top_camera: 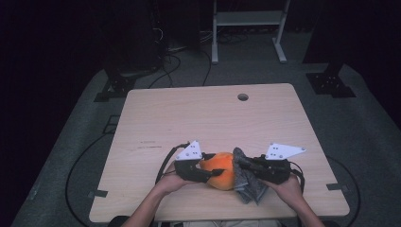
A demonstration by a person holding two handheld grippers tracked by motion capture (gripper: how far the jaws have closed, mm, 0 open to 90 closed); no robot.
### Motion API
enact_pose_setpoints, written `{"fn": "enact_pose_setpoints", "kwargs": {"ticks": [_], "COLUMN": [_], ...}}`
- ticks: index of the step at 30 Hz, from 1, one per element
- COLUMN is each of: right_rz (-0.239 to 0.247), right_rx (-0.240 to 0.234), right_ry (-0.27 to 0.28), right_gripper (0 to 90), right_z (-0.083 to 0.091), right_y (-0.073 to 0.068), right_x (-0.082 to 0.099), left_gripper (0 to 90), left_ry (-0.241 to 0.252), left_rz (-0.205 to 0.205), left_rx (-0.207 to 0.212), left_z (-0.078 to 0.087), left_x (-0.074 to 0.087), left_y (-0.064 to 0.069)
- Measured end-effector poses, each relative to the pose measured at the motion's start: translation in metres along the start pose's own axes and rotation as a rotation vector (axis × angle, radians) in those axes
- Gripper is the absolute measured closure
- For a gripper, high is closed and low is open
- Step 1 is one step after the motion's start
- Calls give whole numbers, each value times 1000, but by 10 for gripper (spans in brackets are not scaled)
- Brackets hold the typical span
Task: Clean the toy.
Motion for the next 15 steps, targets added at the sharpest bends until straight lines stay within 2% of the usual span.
{"fn": "enact_pose_setpoints", "kwargs": {"ticks": [3, 7, 10, 12, 15], "right_rz": [-12, 35, 72, 65, 48], "right_rx": [5, -14, -12, -11, -8], "right_ry": [6, 48, 50, 44, 33], "right_gripper": [794, 794, 794, 795, 795], "right_z": [5, 8, 3, -1, -2], "right_y": [1, -12, -20, -17, -11], "right_x": [2, -11, -18, -17, -13], "left_gripper": [424, 421, 412, 370, 236], "left_ry": [-9, -11, -18, -17, -9], "left_rz": [-11, -18, -15, -13, -18], "left_rx": [-8, -23, -31, -5, 60], "left_z": [-2, -7, -8, -7, -4], "left_x": [-2, -5, -5, -5, -4], "left_y": [1, 5, 6, 7, 5]}}
Point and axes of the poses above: each handheld gripper's, and its own axes: z roughly backward along the jaws, x roughly out of its underside, y roughly to its right, the point moved 1 cm from there along -z, roughly forward along the jaws, and after that the axes turned 7 degrees about -z, right-handed, at the moved point
